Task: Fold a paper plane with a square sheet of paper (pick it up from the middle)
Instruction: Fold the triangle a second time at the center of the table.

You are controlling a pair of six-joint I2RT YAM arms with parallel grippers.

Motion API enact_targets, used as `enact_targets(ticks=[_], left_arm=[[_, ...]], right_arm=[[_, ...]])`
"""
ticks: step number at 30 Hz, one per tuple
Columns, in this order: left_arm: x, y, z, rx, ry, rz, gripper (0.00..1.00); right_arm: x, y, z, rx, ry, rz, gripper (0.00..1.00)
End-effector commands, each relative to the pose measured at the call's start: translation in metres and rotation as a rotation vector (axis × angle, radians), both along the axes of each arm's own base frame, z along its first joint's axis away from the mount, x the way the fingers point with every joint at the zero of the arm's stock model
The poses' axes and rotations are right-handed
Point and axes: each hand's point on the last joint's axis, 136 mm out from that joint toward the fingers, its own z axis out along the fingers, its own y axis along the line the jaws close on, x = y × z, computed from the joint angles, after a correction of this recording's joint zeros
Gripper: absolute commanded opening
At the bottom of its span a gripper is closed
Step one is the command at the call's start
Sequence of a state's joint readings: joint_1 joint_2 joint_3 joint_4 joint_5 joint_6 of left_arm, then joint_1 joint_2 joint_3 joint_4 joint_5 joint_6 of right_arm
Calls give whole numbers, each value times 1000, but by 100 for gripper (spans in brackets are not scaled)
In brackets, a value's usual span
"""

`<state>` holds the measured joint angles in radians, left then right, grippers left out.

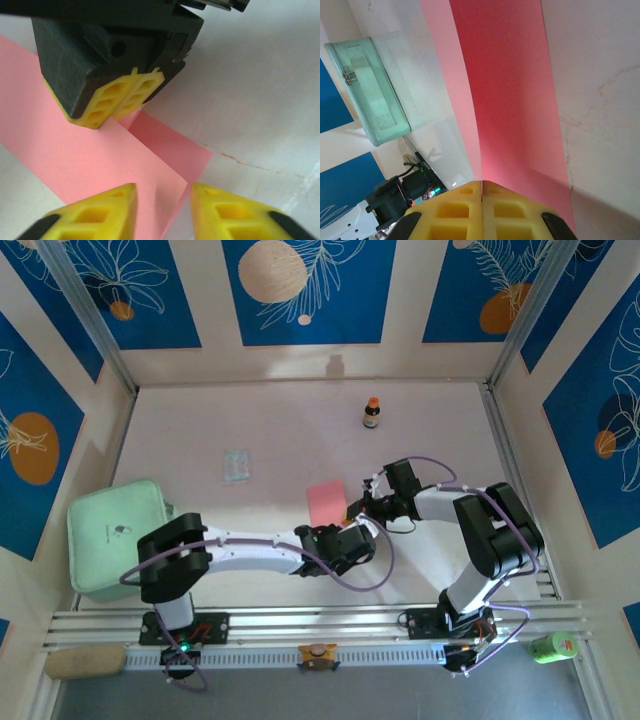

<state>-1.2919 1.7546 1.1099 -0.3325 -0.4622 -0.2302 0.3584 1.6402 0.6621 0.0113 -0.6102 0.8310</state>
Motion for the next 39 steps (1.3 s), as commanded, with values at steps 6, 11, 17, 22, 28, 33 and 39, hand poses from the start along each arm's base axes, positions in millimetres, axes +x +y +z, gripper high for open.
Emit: enact_targets(ticks=[6,11,17,22,28,33,39], left_arm=[[1,1,5,-45,30,25,7],[2,-7,11,-251,213,44,0],[6,-15,21,-454,381,54,0],[8,-25,24,-558,481,56,0],[14,-28,26,-594,500,71,0],[15,-20,19,-545,483,88,0],[18,-10,9,-495,464,121,6]], right_arm=[[1,-3,8,0,-2,-1,9],[3,-18,14,-42,-26,-40,16],[6,-47,25,-81,-62,-122,17],[2,-59,33,-99,-80,-149,17],[-7,-58,33,-75,-61,-156,15],[-15,-51,19,-85,-6,-133,14],[-23,-37,5,-98,34,-80,11]])
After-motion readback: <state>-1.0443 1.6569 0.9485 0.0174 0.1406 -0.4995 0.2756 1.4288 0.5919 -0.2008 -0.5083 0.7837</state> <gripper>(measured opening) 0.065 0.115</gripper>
